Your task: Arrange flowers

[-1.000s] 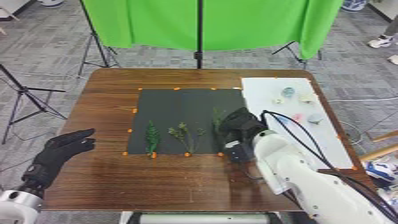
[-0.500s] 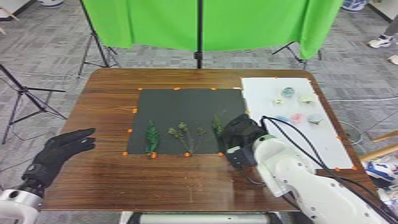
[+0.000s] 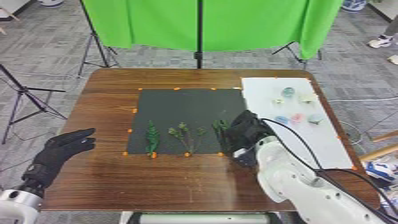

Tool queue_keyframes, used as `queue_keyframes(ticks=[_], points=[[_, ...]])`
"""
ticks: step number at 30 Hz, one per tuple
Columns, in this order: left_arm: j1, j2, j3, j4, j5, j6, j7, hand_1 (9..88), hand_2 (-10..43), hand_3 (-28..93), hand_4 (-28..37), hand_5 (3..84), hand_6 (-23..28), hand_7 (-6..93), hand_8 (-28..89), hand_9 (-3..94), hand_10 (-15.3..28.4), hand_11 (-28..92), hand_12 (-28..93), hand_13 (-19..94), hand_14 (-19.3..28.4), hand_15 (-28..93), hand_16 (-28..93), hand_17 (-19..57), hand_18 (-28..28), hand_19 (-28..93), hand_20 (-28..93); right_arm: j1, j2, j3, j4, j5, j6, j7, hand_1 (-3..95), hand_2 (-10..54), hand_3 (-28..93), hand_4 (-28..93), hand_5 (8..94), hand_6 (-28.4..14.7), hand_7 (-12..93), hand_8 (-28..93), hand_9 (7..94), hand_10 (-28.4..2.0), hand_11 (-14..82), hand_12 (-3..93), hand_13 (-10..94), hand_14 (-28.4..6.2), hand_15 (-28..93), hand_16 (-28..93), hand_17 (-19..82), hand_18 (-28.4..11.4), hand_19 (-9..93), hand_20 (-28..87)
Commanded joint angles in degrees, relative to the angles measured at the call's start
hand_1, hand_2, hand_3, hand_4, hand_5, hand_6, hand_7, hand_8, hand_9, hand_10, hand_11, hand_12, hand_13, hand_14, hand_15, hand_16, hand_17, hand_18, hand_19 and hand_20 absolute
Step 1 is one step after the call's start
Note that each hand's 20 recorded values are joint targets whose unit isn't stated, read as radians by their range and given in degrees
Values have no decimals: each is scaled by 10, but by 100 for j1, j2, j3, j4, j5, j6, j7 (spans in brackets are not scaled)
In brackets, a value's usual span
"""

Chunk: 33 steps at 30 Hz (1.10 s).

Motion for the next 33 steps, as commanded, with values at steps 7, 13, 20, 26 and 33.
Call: queue_keyframes(ticks=[7,13,20,26,33], points=[[65,-66,-24,-10,34,-72,-58,322,-30,612,-160,454,59,94,-52,448,150,160,113,367,196,197,6,91,149,182,221,-2,-12,-148,-150,-180,-145,-93,491,-79,550,-73,769,-81,149,130,898,-160,214,207,937,-26,540,205,773,-46,786,431],[64,-73,-25,-12,28,-94,-62,322,-30,611,-160,453,59,93,-52,448,150,161,113,367,197,198,6,91,149,181,221,-42,113,-163,-218,-1032,-345,-25,458,-60,570,-79,747,-79,139,38,895,-161,211,207,937,-29,534,209,766,-51,789,425],[70,-65,-38,-16,21,-98,-74,321,-31,612,-159,453,60,93,-53,448,149,160,113,366,196,197,6,91,149,181,221,-350,345,85,-523,-1116,-822,101,426,-44,579,-82,745,-78,146,-59,894,-162,210,207,937,-32,530,212,762,-54,795,416],[76,-53,-53,-26,23,-104,-92,321,-32,615,-160,453,59,92,-53,448,150,160,113,367,197,197,6,91,149,182,221,-732,467,443,-774,-1091,-1306,227,400,-23,563,-82,753,-82,144,-60,894,-163,208,206,937,-34,532,212,761,-55,798,411],[83,-37,-65,-37,16,-126,-114,321,-31,614,-161,453,59,93,-52,449,150,161,113,366,196,197,6,91,149,182,221,-1177,570,880,-1108,-974,-1866,386,367,16,540,-82,774,-84,146,-57,903,-165,213,209,937,-38,531,212,760,-60,806,401]])
